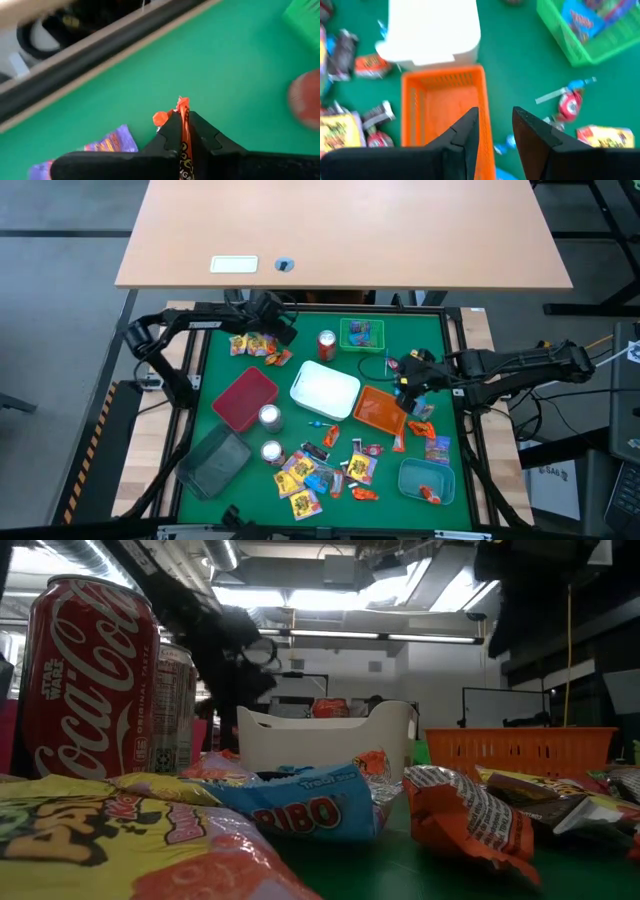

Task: Sort candy
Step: Put the orange chocolate into the blue bin

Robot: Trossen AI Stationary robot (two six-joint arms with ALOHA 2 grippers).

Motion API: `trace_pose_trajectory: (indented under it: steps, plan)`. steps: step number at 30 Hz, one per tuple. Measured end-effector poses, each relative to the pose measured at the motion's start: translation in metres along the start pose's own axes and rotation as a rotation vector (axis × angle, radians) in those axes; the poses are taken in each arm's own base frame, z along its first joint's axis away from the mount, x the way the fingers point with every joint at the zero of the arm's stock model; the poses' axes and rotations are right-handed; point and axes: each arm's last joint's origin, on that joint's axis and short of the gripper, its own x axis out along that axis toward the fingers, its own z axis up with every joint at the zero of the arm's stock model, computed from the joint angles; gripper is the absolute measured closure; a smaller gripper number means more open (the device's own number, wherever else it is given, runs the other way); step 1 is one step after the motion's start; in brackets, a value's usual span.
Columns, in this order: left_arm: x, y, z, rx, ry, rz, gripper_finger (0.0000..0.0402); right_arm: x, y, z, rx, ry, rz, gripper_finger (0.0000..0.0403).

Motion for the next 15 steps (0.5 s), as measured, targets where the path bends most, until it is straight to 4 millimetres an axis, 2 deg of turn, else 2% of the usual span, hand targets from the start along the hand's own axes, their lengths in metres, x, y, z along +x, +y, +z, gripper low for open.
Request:
trace_pose_trajectory:
  steps: [7, 11, 15]
  plan:
    - [-0.052, -0.023, 0.015, 0.035, -0.175, -0.105, 0.0401, -0.002, 0.006, 0.019, 0.014, -0.231, -0.023, 0.0288]
    - [-0.079, -0.048, 0.02, 0.073, -0.304, -0.214, 0.0401, -0.006, 0.009, 0.03, 0.005, -0.367, -0.027, 0.0288]
    - [-0.097, -0.079, 0.022, 0.11, -0.448, -0.349, 0.0401, -0.009, 0.015, 0.043, 0.011, -0.489, 0.013, 0.0288]
